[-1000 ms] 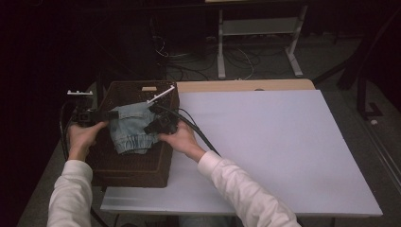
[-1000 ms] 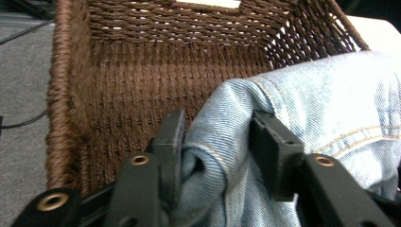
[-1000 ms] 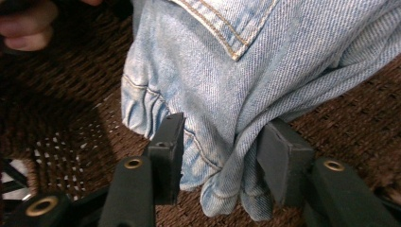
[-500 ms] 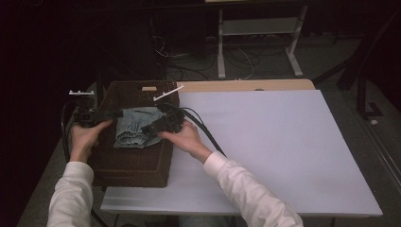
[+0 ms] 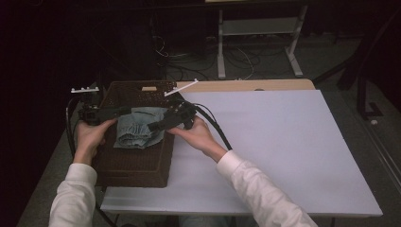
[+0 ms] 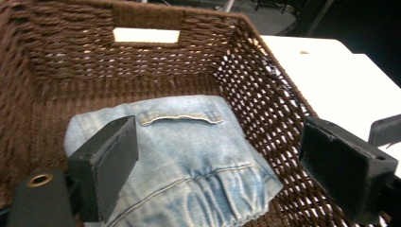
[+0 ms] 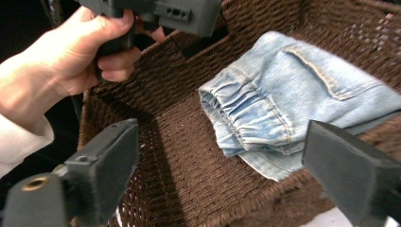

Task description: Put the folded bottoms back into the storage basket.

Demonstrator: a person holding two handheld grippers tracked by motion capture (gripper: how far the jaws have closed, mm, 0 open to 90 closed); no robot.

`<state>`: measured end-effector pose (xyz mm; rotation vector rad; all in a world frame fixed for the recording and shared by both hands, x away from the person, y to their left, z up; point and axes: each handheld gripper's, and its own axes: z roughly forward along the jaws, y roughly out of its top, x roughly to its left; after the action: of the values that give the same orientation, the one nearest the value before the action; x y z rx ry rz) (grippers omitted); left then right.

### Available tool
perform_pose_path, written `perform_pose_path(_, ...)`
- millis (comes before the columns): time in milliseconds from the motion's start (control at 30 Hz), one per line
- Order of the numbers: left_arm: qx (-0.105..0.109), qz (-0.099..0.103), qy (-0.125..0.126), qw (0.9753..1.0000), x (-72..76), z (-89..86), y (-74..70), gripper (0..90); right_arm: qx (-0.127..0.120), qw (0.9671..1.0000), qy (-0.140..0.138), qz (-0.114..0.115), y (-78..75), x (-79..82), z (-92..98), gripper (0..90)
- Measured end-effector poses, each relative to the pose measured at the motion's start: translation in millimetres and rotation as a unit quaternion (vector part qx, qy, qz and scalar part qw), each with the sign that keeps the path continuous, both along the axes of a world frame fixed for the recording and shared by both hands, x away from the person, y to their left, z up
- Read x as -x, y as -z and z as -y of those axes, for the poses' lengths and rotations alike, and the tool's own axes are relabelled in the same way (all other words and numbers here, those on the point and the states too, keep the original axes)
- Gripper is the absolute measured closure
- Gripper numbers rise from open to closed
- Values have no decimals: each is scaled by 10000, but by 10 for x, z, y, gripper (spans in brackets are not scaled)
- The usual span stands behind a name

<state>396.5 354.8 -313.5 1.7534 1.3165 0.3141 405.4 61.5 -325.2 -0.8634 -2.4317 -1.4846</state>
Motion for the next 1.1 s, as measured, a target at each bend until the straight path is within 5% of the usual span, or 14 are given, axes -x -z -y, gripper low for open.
perform_pose_path(200,111,91,221,9997,86,122,-55,33,19,9999,144,65,-56,15,234,5)
perform_pose_path(600,91,380,647,9971,272,415,-141,0,-163,9994,283,134,-61,70,769,0)
perform_pose_path(900,346,751,968,9919,467,608,-124,0,-164,9990,404,115,108,211,1134,0)
perform_pose_path(1100,105,909,1219,9883,641,759,-146,0,-235,9986,480,15,249,292,1403,0)
